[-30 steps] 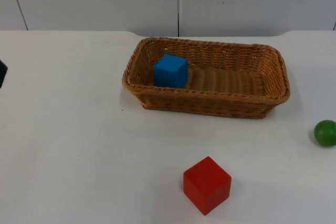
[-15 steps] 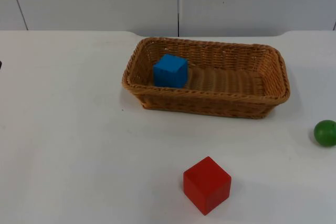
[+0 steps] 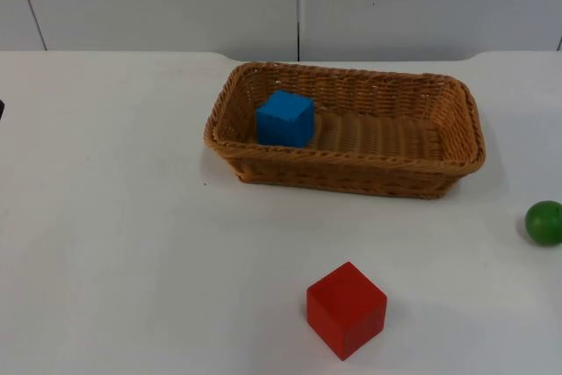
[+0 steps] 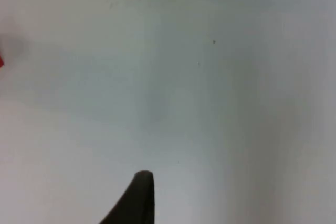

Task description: Place all geometric objects except the red cube into the basket.

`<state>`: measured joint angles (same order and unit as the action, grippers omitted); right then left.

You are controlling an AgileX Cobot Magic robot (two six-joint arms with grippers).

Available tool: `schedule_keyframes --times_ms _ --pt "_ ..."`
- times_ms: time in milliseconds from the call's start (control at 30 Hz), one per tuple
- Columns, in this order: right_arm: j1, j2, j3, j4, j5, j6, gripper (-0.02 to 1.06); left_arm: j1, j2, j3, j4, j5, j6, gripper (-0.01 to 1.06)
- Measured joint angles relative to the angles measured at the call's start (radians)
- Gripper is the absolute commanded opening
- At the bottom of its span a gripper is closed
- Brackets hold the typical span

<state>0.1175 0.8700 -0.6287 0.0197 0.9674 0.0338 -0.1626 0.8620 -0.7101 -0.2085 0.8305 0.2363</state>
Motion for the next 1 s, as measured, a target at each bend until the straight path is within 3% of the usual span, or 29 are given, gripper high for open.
schedule_keyframes --times_ms 233,467,567,767,1000 --pt "0.000 0.361 -0.116 0.007 -0.074 0.000 1.05 0.000 0.000 0.000 -0.002 0.000 0.000 1.05" --pt "0.005 0.559 -0.163 0.007 -0.133 0.000 1.05 0.000 0.000 0.000 -0.004 0.000 0.000 1.05" --pt "0.063 0.655 -0.187 -0.002 -0.186 0.000 1.05 0.000 0.000 0.000 -0.004 0.000 0.000 1.05" --pt "0.175 0.823 -0.260 -0.134 -0.356 0.000 1.05 0.000 0.000 0.000 -0.004 -0.009 0.000 1.05" --pt "0.177 1.000 -0.396 -0.219 -0.374 0.000 1.05 0.000 0.000 0.000 -0.004 -0.011 0.000 1.05"
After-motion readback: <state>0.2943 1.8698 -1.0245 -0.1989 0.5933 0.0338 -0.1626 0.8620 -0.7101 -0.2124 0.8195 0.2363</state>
